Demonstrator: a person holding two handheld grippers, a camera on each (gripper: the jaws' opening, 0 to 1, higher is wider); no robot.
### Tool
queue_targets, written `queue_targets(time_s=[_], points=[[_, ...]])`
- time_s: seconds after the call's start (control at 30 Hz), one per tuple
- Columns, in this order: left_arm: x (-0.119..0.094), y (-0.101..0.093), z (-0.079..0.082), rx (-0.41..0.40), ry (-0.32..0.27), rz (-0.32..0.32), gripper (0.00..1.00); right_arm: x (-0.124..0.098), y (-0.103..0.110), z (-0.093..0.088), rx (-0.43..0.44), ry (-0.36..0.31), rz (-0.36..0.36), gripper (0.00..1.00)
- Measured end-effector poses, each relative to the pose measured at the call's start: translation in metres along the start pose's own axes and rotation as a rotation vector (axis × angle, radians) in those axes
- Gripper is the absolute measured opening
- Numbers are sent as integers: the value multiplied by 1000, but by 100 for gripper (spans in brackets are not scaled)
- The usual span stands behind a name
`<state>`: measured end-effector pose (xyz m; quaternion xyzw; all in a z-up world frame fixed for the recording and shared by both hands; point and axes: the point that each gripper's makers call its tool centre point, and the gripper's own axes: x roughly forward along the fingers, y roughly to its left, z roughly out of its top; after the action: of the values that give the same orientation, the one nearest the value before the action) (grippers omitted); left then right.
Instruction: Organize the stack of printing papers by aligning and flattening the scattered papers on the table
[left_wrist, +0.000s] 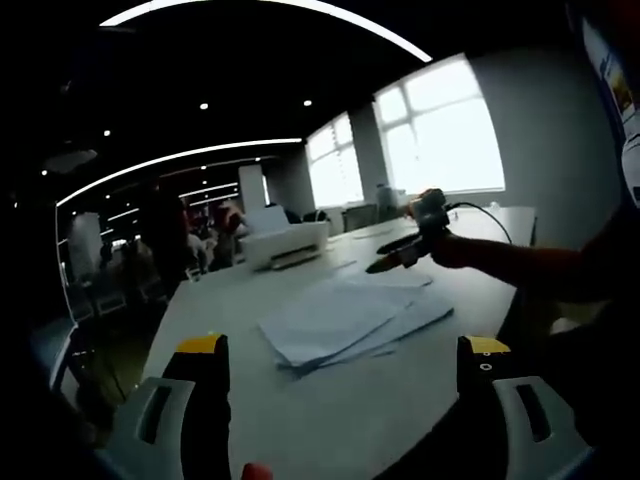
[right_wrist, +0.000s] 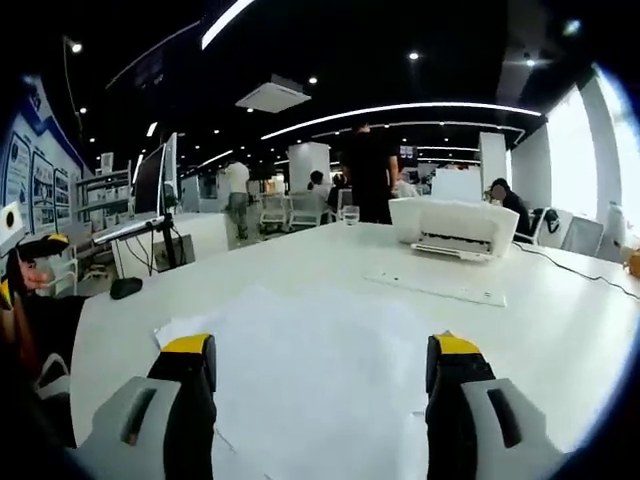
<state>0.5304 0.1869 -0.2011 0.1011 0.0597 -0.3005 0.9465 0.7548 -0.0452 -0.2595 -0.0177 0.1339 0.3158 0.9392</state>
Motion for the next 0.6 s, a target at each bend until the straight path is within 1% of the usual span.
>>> queue_targets(time_s=[0.23, 0.6], points=[[1, 1, -4, -15, 2, -7, 97, 8, 0, -1, 2, -1, -3, 82], [2, 8, -7, -30, 4, -4, 97, 17, 1, -3, 19, -8, 2, 84]])
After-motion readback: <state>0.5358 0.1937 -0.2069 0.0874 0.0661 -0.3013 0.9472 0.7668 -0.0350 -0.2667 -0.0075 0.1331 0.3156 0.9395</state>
